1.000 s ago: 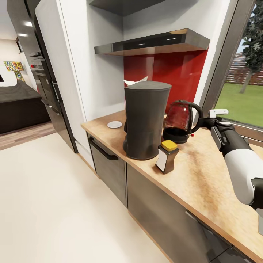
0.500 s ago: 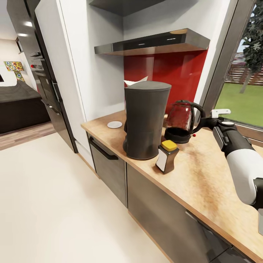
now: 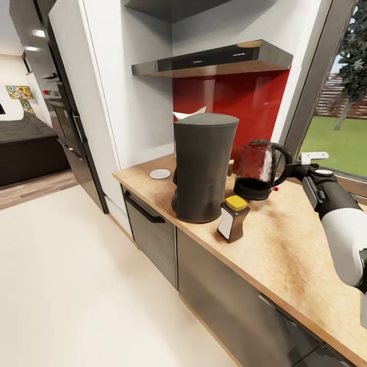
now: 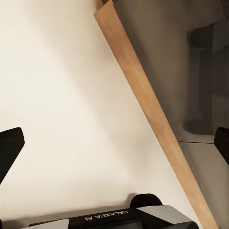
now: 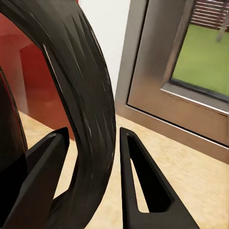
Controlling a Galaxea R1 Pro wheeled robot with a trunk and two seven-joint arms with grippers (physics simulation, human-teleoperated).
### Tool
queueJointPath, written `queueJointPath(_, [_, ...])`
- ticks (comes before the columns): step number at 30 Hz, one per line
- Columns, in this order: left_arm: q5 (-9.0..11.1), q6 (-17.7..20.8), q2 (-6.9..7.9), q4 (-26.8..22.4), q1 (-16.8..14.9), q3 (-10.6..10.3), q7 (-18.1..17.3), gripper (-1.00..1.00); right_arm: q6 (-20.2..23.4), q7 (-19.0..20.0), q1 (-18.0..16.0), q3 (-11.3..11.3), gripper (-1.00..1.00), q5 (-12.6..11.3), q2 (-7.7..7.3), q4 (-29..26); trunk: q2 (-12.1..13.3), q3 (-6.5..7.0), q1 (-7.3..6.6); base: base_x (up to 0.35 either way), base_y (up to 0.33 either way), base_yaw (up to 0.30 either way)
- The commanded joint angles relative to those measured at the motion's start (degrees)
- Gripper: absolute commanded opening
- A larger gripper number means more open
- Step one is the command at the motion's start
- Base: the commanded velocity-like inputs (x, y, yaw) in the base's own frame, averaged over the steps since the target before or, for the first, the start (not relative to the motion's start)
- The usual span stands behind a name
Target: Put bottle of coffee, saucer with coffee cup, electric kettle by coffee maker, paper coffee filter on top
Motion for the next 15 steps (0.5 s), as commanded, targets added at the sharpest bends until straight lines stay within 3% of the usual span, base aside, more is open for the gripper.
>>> queueJointPath(1, [0.3,-0.4,0.01,0.05,-0.04,-0.48,-0.1,1.0,0.3,0.36,-0.04,-0.35,-1.0,0.55,0.03,-0.13,-0.03,-0.05,0.0,0.0,0.0,0.0])
queueJointPath(10, [0.3,-0.4,0.01,0.05,-0.04,-0.49,-0.08,1.0,0.3,0.38,-0.04,-0.28,-1.0,0.54,-0.03,-0.13,-0.03,-0.05,0.0,0.0,0.0,0.0])
queueJointPath(15, [0.3,-0.4,0.01,0.05,-0.04,-0.51,-0.11,1.0,0.3,0.39,-0.04,-0.28,-1.0,0.54,-0.03,-0.13,-1.64,-0.77,0.88,0.0,0.0,0.0])
